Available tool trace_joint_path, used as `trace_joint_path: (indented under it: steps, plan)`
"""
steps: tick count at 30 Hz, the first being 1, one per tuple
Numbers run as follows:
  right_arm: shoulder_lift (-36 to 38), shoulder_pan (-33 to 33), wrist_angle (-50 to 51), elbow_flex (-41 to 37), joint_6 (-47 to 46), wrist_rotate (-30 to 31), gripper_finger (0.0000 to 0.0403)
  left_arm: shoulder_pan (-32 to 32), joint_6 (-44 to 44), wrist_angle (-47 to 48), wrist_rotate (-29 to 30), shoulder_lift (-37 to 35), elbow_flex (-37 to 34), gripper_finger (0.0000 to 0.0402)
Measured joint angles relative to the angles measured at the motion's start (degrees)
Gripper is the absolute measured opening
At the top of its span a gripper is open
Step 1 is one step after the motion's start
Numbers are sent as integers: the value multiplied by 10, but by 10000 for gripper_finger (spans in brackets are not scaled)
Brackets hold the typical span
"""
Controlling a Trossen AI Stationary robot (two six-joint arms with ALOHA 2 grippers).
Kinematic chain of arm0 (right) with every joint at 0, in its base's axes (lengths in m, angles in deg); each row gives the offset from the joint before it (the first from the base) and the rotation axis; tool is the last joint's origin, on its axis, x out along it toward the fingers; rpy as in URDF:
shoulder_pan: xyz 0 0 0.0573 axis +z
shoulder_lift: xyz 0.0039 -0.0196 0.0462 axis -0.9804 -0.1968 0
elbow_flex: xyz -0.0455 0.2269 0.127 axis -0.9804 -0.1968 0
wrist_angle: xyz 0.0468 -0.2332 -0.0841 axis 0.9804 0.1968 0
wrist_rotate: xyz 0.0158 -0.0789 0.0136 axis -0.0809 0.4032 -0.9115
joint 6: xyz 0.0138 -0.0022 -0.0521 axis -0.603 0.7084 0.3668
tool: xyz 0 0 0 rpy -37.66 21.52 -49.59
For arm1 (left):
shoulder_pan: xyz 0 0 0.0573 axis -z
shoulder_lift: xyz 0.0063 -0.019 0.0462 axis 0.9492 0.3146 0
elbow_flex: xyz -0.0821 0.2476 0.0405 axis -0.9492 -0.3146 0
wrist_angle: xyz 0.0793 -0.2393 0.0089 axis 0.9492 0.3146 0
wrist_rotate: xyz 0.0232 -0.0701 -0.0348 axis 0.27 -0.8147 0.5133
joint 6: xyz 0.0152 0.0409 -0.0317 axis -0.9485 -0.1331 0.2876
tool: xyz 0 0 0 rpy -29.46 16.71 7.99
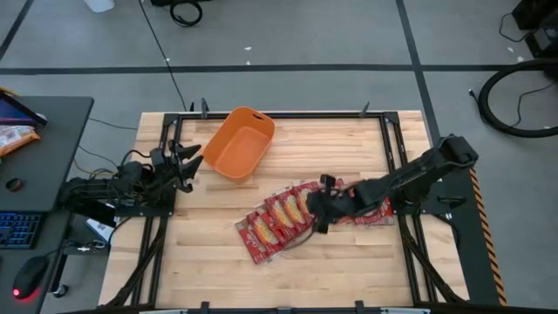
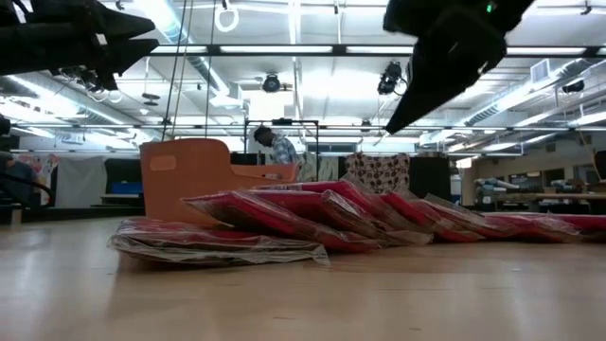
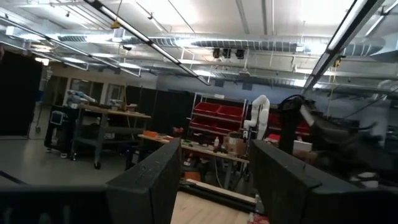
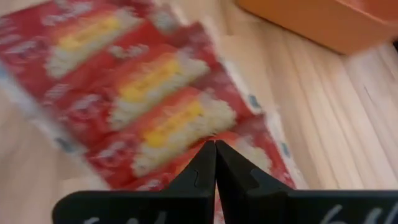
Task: Sort popcorn bags into baskets
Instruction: Put the red popcorn bag into the orange bin
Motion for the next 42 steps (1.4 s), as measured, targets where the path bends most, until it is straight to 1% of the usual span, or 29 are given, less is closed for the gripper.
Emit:
trace_joint_path:
  steps: [3,6,9,15,18,20,23,25,30,32,34,37,42]
  plan:
    - [-30,24,4,37,24,0,14,0,-24,-4,9,0,0,194]
    - [-57,40,8,62,36,0,29,0,-33,-13,26,0,0,194]
    - [-86,50,31,87,31,0,62,0,-53,-23,32,0,0,194]
    - [-158,61,152,168,29,-2,147,0,-105,-59,41,0,0,194]
    - [-189,61,172,199,-2,0,178,0,-121,-69,47,0,0,194]
    - [-203,64,171,207,-23,1,191,0,-126,-73,54,0,0,194]
    - [-214,84,189,203,-61,13,196,0,-130,-79,62,0,0,194]
    - [-216,107,208,195,-93,33,195,0,-138,-86,62,0,0,194]
    - [-215,170,237,171,-135,146,193,0,-156,-97,66,0,0,194]
    - [-215,185,236,147,-168,173,194,0,-156,-100,66,0,0,194]
    - [-215,193,250,125,-216,181,196,0,-157,-103,66,0,0,194]
    - [-215,194,249,97,-273,175,202,0,-157,-103,66,0,0,194]
    - [-215,191,218,71,-281,162,220,0,-158,-103,66,0,0,194]
